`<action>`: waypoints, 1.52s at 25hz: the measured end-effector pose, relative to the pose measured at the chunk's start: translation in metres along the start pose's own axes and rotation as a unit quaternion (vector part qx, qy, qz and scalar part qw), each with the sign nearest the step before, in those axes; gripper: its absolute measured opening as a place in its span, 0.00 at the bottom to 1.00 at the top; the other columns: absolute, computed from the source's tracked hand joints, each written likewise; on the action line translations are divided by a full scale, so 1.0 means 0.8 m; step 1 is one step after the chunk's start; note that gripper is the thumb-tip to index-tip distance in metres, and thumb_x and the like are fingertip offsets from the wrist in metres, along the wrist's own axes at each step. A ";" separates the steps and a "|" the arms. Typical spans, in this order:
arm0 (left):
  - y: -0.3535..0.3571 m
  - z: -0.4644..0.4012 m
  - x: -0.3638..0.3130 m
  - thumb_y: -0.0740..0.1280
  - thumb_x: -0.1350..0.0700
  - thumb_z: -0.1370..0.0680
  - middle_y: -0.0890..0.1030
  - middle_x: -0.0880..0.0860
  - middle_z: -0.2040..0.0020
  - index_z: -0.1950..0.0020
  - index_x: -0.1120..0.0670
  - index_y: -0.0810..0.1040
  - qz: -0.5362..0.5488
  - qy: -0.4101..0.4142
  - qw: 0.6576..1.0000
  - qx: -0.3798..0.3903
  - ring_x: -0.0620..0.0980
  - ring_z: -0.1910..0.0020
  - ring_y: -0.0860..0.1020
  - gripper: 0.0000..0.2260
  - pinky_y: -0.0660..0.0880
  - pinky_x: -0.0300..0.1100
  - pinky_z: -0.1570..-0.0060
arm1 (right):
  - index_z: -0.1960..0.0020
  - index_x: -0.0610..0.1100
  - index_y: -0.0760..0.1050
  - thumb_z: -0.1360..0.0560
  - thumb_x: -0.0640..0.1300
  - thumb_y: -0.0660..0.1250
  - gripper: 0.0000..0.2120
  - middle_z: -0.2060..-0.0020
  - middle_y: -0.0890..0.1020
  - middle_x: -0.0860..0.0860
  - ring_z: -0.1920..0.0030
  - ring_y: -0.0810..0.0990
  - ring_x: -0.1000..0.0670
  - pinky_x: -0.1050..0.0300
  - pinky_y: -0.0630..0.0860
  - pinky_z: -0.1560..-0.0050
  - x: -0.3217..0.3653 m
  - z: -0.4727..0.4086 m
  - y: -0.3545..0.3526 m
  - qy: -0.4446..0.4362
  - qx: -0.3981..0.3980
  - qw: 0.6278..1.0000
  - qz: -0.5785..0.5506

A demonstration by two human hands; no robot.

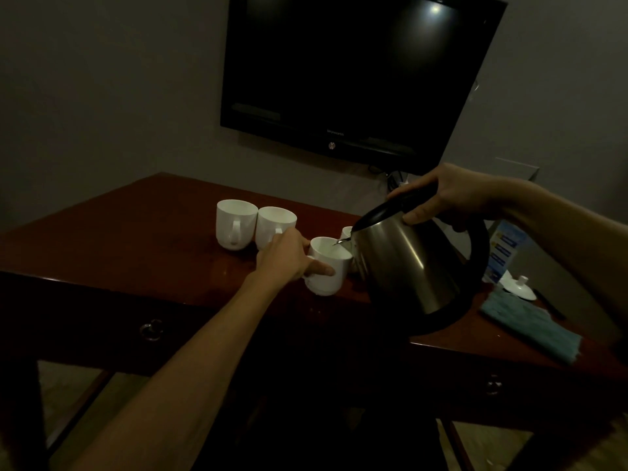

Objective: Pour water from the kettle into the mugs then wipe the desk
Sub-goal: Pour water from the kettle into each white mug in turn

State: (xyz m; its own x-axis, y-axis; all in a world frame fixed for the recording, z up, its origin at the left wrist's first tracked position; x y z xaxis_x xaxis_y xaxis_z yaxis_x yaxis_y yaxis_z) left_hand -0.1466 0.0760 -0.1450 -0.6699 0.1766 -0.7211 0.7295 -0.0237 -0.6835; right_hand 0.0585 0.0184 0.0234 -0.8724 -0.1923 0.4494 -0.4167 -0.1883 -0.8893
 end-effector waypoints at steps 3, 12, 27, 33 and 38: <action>0.000 0.000 0.000 0.80 0.43 0.35 0.85 0.52 0.55 0.43 0.57 0.81 0.004 0.001 1.000 -0.001 0.49 0.52 0.83 0.27 0.80 0.54 0.47 | 0.33 0.55 0.76 0.35 0.49 0.74 0.30 0.62 0.78 0.43 0.73 0.72 0.52 0.62 0.72 0.76 -0.002 -0.002 0.000 0.003 0.001 1.000 -0.002; 0.000 0.000 0.000 0.80 0.42 0.35 0.85 0.52 0.56 0.41 0.56 0.80 -0.002 -0.001 1.000 0.001 0.49 0.53 0.83 0.29 0.80 0.54 0.48 | 0.32 0.53 0.75 0.29 0.43 0.74 0.26 0.62 0.78 0.51 0.76 0.75 0.58 0.65 0.71 0.76 0.003 0.001 -0.001 -0.005 -0.007 1.000 0.015; -0.001 0.004 -0.003 0.79 0.43 0.33 0.84 0.53 0.53 0.36 0.57 0.79 0.000 0.001 1.000 -0.003 0.50 0.50 0.82 0.31 0.78 0.49 0.52 | 0.35 0.58 0.76 0.29 0.45 0.74 0.23 0.63 0.79 0.50 0.75 0.75 0.56 0.63 0.72 0.75 -0.002 -0.004 -0.002 0.000 0.005 1.000 0.012; -0.001 0.004 -0.003 0.79 0.42 0.34 0.84 0.52 0.51 0.37 0.55 0.80 -0.005 -0.004 1.000 -0.008 0.50 0.49 0.82 0.31 0.79 0.50 0.50 | 0.36 0.59 0.76 0.36 0.50 0.75 0.29 0.62 0.78 0.45 0.72 0.71 0.51 0.62 0.72 0.76 -0.001 -0.004 -0.001 0.010 0.014 1.000 0.001; 0.000 0.005 -0.003 0.79 0.43 0.33 0.84 0.52 0.53 0.38 0.56 0.79 -0.003 -0.003 1.000 0.001 0.49 0.50 0.82 0.29 0.76 0.45 0.56 | 0.35 0.58 0.76 0.36 0.50 0.74 0.29 0.62 0.78 0.46 0.72 0.71 0.51 0.63 0.72 0.75 0.001 -0.005 -0.001 0.005 0.015 1.000 0.007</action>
State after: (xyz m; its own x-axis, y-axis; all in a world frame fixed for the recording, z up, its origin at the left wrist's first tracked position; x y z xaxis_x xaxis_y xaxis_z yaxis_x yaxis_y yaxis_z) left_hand -0.1455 0.0719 -0.1432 -0.6746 0.1713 -0.7180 0.7257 -0.0238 -0.6876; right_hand 0.0574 0.0226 0.0242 -0.8812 -0.1850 0.4350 -0.3956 -0.2151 -0.8929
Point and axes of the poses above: each hand's wrist, its own z-axis away from the middle knuckle, its own y-axis out of the palm, x = y × z, the point moved 8 cm from there along -z, towards the middle knuckle
